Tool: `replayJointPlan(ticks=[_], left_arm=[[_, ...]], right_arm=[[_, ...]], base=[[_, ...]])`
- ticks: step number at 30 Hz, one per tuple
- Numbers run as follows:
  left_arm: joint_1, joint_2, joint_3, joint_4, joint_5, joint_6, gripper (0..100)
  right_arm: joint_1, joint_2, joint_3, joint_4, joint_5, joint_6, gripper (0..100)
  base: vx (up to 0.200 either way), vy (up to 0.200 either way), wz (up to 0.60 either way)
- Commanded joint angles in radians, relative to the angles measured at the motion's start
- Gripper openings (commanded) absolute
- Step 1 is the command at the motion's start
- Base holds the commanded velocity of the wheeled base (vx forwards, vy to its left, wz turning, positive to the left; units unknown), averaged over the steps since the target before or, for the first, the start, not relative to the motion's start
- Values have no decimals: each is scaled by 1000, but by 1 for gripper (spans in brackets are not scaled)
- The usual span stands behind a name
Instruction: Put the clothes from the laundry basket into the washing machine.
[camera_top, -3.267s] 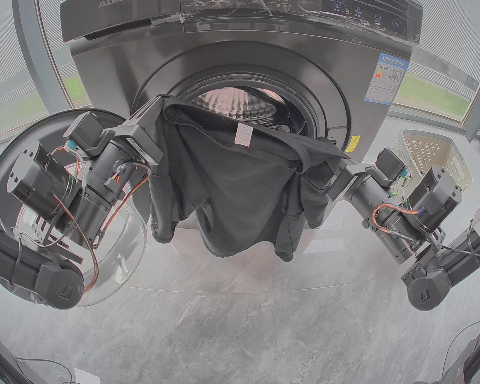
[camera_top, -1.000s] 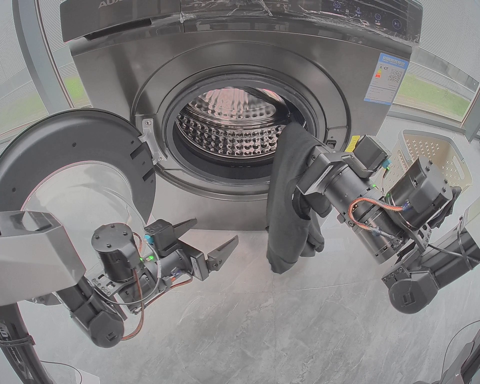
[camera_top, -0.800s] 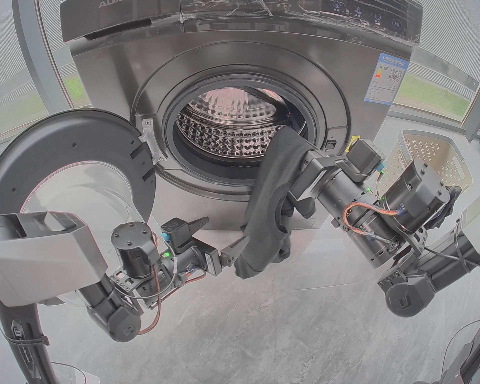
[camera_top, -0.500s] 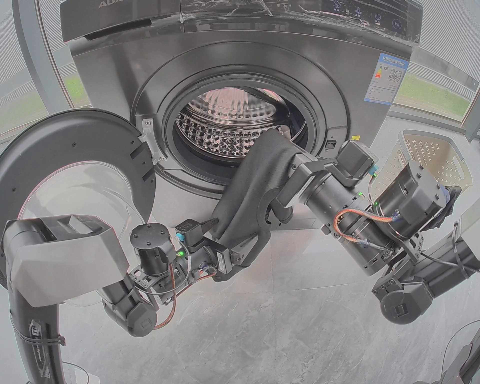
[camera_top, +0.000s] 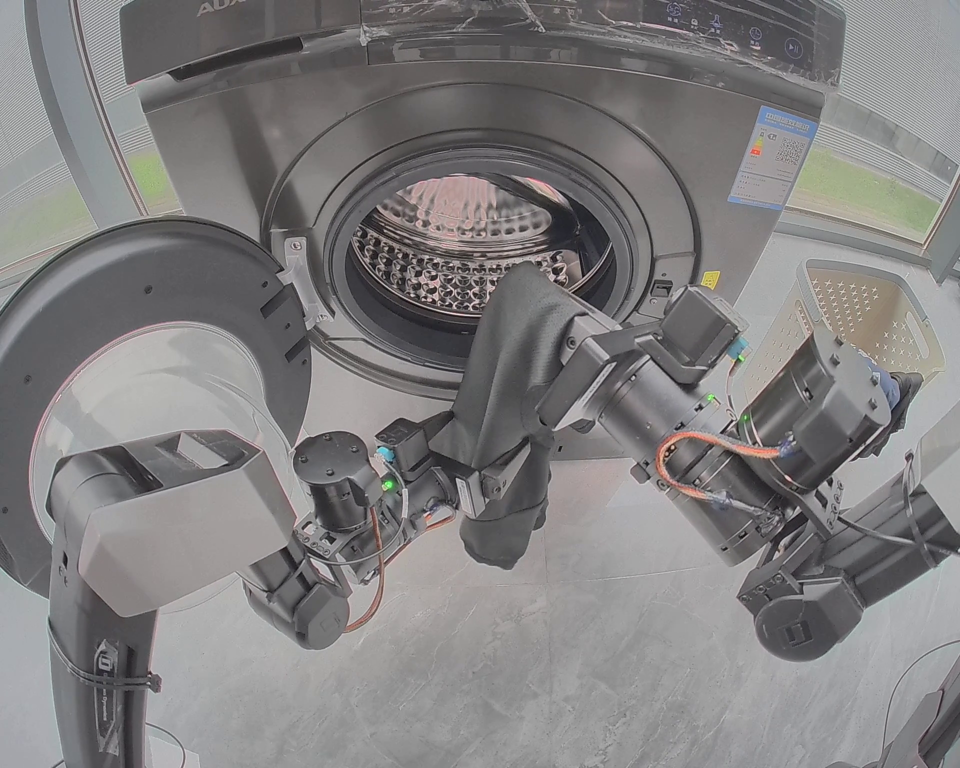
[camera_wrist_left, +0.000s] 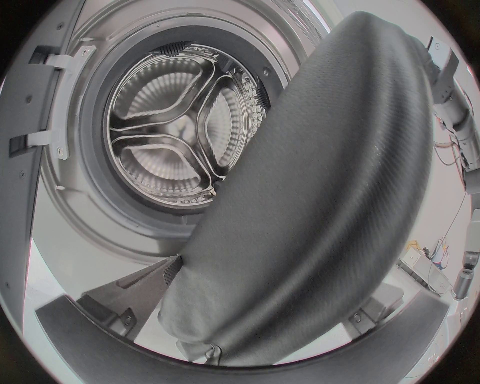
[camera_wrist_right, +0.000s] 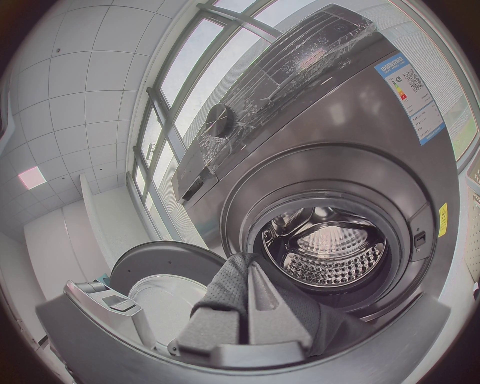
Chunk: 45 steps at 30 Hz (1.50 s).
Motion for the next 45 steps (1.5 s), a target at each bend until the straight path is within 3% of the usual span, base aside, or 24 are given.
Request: replayJointPlan(ticks=[1,13,15,16,25,27,35,45], left_arm=[[0,55,-95,5,1,3,100],[13,134,-224,42,2,20,100],[16,150,-253,42,24,29,100],[16,157,-264,40,38,35,0],[25,155,-290,25,65,29,0],[45,144,-277,0,96,29,0],[42,37,-214,0,96,6,0],[8,-133,-93,-1,93,0,0]], right_arm=[[25,12,24,-4,-4,1,0],[53,50,36,-15,-7,1,0],[53,49,39,-15,-7,1,0],[53,47,44,-17,-7,1,0],[30,21,73,-17,-7,5,0],[-1,-14,95,-15,-5,6,0],[-154,3,110,-6,-8,5,0],[-240,118,136,-15,-7,5,0]], base=[[0,0,0],[0,0,0],[0,0,0],[0,0,0],[0,0,0],[0,0,0],[0,0,0],[0,0,0]])
